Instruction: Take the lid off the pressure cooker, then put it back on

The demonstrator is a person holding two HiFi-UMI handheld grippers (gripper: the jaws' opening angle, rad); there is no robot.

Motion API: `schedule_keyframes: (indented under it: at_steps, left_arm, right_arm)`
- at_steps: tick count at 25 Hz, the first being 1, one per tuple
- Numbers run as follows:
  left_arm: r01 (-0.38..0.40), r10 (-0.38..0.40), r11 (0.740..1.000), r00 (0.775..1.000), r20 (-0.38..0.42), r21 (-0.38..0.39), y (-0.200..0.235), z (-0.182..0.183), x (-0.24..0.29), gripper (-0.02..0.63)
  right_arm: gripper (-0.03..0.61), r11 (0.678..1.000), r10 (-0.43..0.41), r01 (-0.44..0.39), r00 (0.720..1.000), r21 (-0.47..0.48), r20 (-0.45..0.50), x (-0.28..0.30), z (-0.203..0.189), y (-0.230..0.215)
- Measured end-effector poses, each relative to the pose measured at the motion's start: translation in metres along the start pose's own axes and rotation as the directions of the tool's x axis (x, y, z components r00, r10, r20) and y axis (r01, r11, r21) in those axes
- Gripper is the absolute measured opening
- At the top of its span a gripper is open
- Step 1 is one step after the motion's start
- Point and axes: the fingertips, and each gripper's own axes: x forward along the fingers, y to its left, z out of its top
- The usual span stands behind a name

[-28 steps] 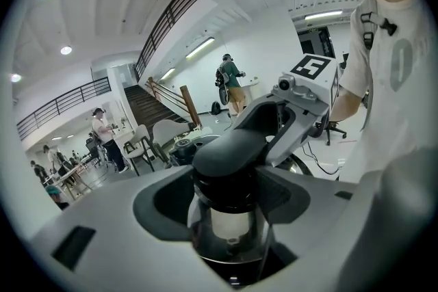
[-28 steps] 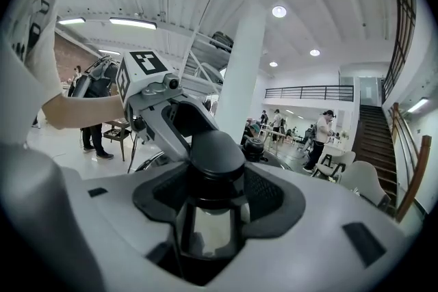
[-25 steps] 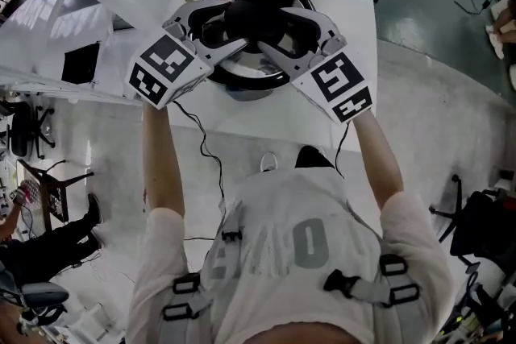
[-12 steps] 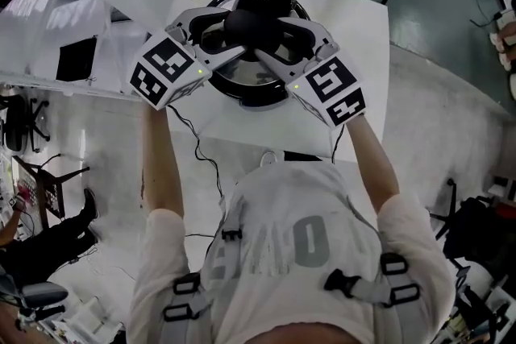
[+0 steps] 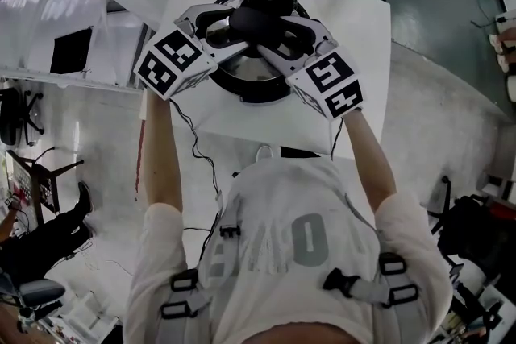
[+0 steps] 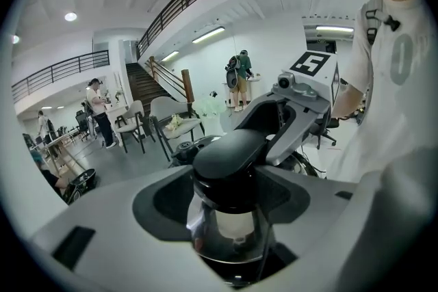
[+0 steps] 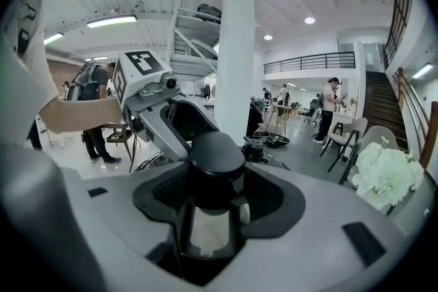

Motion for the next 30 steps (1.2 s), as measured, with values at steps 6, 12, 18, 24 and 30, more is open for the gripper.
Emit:
schedule_keyframes:
  at_steps: [6, 12, 18, 24, 30]
  left_arm:
    - [0.014, -0.012, 0.999, 0.998, 0.065, -0.038, 0.003, -0.001, 0.002, 0.27]
    - [0.041, -0.041, 0.999, 0.996, 0.08, 0.0, 0.001, -0.001, 0.002, 0.27]
    - [0.134, -0.127, 0.989, 0.986, 0.111, -0.055, 0.001, 0.0, 0.002, 0.29]
    - [0.204, -0.183, 0.975, 0.961, 0.21, -0.085, 0.001, 0.018, -0.005, 0.308]
    - [0.202, -0.199, 0.979, 0.972, 0.127, -0.014, -0.007, 0.01, 0.009, 0.322]
  right_arm:
    - [0.247, 1.0, 0.001, -0.001, 1.0, -0.006, 0.0, 0.002, -0.001, -0.002]
    - [0.247, 1.0, 0.006, -0.006, 1.0, -0.001, -0.005, 0.004, -0.001, -0.001]
    - [0.215, 0.997, -0.054, 0.053, 0.998, -0.058, -0.027, -0.014, -0.001, 0.0]
    - [0.195, 0.999, -0.039, 0.039, 0.999, 0.002, -0.008, -0.022, 0.0, 0.0]
    - [0.21, 0.999, -0.037, 0.037, 0.999, -0.015, -0.006, -0.02, 0.001, -0.001]
